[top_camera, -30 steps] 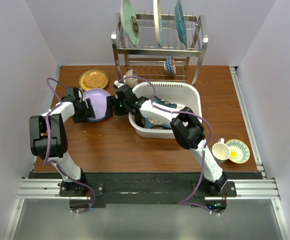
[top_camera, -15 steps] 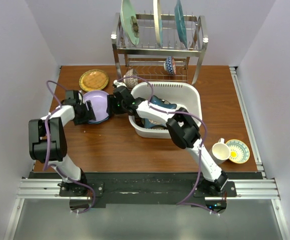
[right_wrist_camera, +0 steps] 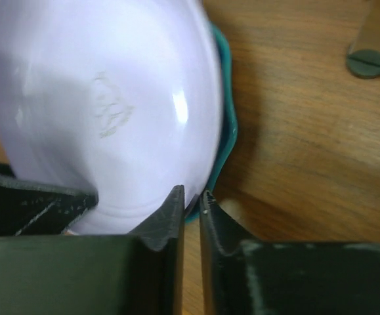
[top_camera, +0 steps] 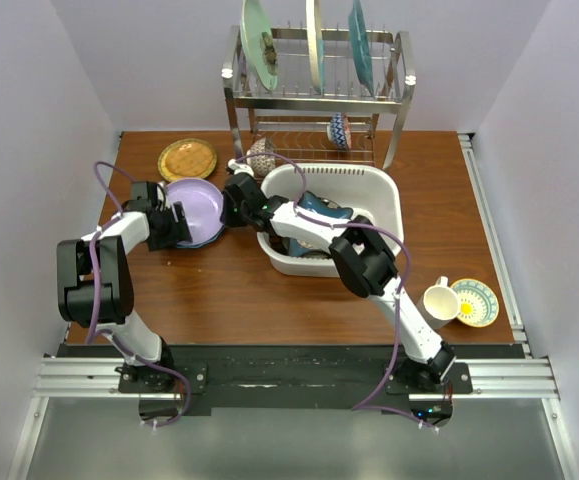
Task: Place the plates into the plastic bin on the countertop
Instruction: Pick up the plate at the center of the board.
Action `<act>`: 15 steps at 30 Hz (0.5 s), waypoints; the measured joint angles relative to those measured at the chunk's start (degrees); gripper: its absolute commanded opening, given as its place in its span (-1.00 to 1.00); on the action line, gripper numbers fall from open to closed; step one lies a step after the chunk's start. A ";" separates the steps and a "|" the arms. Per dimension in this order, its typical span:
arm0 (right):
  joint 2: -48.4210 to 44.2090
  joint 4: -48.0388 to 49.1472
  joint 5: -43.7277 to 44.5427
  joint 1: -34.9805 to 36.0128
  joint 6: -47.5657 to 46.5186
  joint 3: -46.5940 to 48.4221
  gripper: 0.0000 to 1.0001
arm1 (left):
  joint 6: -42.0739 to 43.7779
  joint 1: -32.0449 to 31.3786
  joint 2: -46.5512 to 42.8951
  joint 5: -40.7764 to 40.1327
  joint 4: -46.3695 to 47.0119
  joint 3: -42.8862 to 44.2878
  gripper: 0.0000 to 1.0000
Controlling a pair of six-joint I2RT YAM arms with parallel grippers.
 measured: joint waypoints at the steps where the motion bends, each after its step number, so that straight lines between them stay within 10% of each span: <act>1: 0.04 0.28 0.13 -0.11 0.31 0.00 -0.98 | 0.13 -0.02 -0.04 -0.04 -0.09 0.00 0.47; 15: -0.70 2.64 0.66 -0.07 0.17 -1.88 -1.00 | 1.49 -0.74 -12.39 -3.23 -6.54 -2.75 0.85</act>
